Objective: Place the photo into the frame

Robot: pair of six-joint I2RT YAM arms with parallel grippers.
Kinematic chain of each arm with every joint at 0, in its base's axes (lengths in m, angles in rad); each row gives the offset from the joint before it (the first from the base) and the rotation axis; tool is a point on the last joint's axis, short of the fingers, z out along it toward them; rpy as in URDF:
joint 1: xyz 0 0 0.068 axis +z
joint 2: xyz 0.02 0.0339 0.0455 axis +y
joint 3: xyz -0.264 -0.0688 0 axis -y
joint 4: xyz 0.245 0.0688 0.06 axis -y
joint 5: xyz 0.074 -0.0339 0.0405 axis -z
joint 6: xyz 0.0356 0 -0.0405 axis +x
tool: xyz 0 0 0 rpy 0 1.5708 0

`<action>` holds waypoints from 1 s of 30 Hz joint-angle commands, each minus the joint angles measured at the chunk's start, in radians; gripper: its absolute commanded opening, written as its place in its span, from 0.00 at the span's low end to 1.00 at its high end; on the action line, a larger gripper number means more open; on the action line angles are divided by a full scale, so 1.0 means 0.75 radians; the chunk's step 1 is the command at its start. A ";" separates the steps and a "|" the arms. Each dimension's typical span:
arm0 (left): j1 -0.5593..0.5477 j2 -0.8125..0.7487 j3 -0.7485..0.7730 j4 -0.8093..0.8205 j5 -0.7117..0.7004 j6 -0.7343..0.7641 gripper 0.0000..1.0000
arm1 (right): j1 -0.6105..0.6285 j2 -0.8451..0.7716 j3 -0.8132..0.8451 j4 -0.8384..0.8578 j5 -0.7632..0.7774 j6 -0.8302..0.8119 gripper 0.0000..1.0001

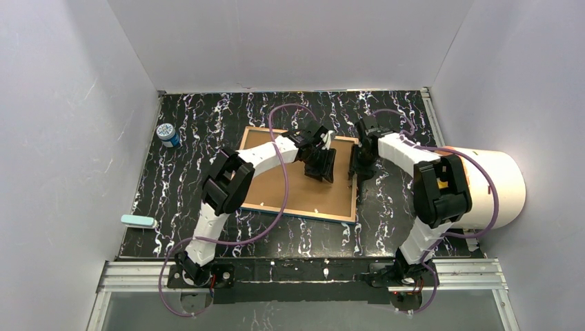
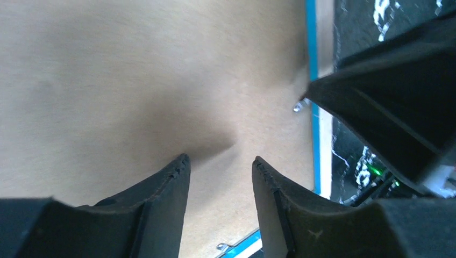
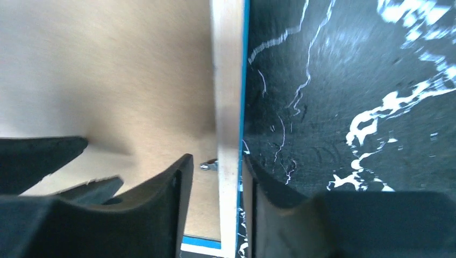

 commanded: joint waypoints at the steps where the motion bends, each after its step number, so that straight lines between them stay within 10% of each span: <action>1: 0.055 -0.021 0.109 -0.208 -0.189 0.086 0.47 | -0.021 -0.130 0.218 0.000 0.063 0.063 0.53; 10: 0.271 -0.415 -0.055 -0.245 -0.378 -0.006 0.61 | 0.028 -0.236 0.220 0.103 -0.300 -0.271 0.60; 19: 0.621 -0.767 -0.196 -0.402 -0.570 0.002 0.81 | 0.597 -0.118 0.224 0.180 -0.344 -0.654 0.65; 30: 0.930 -0.891 -0.231 -0.490 -0.296 -0.062 0.84 | 0.933 0.150 0.265 0.121 -0.159 -0.946 0.68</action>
